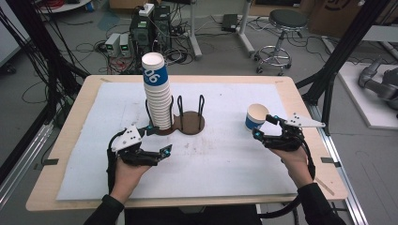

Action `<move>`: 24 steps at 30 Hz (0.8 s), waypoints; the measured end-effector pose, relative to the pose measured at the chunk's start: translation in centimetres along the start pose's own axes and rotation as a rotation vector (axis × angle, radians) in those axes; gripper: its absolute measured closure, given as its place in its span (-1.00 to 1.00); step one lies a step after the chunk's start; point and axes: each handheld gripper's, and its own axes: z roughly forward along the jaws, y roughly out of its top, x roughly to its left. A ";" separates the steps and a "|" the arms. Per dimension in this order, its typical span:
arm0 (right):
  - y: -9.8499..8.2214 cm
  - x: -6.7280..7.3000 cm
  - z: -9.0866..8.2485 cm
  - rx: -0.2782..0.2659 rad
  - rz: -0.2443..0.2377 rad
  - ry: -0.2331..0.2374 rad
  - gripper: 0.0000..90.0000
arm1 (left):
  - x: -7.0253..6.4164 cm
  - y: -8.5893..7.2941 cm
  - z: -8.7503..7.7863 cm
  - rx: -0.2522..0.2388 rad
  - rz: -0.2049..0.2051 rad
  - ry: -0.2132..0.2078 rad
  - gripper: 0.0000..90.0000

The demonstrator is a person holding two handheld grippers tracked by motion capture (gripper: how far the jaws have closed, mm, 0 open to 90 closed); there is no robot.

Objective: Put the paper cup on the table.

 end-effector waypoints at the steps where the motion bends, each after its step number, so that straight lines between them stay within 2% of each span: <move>1: 0.3 0.3 -0.1 -0.006 0.007 0.024 -0.55 | 0.0 0.0 0.0 0.000 -0.001 0.001 -0.60; 2: 0.5 0.5 -0.1 -0.011 0.005 0.037 -0.46 | 0.1 0.1 -0.1 0.001 0.001 0.005 -0.61; 3: 0.8 0.8 -0.2 -0.023 -0.007 0.070 -0.42 | 0.2 0.1 -0.1 0.001 0.005 0.007 -0.60; 6: 1.6 1.7 -0.4 -0.051 -0.034 0.114 -0.42 | 0.4 0.1 -0.3 0.001 0.010 0.015 -0.60; 8: 2.2 2.3 -0.4 -0.048 -0.039 0.127 -0.49 | 0.6 0.1 -0.5 0.000 0.010 0.015 -0.60; 11: 2.7 2.8 -0.5 -0.056 -0.067 0.119 -0.49 | 0.5 0.4 -0.8 -0.008 0.016 0.021 -0.60; 13: 2.8 3.2 -0.5 -0.044 -0.097 0.087 -0.46 | 0.3 0.7 -1.0 -0.013 0.025 0.020 -0.60; 15: 2.9 3.2 -0.5 -0.035 -0.088 0.103 -0.46 | 0.1 1.4 -1.1 0.003 0.025 -0.002 -0.61; 16: 2.9 3.3 -0.5 -0.035 -0.092 0.091 -0.46 | 0.0 1.9 -1.2 0.007 0.032 -0.011 -0.61; 20: 3.2 3.4 -0.7 -0.046 -0.094 0.095 -0.46 | -0.8 3.6 -1.2 -0.002 0.084 -0.050 -0.62; 24: 3.3 3.4 -1.0 -0.058 -0.088 0.086 -0.46 | -1.2 4.3 -1.4 -0.017 0.097 -0.059 -0.61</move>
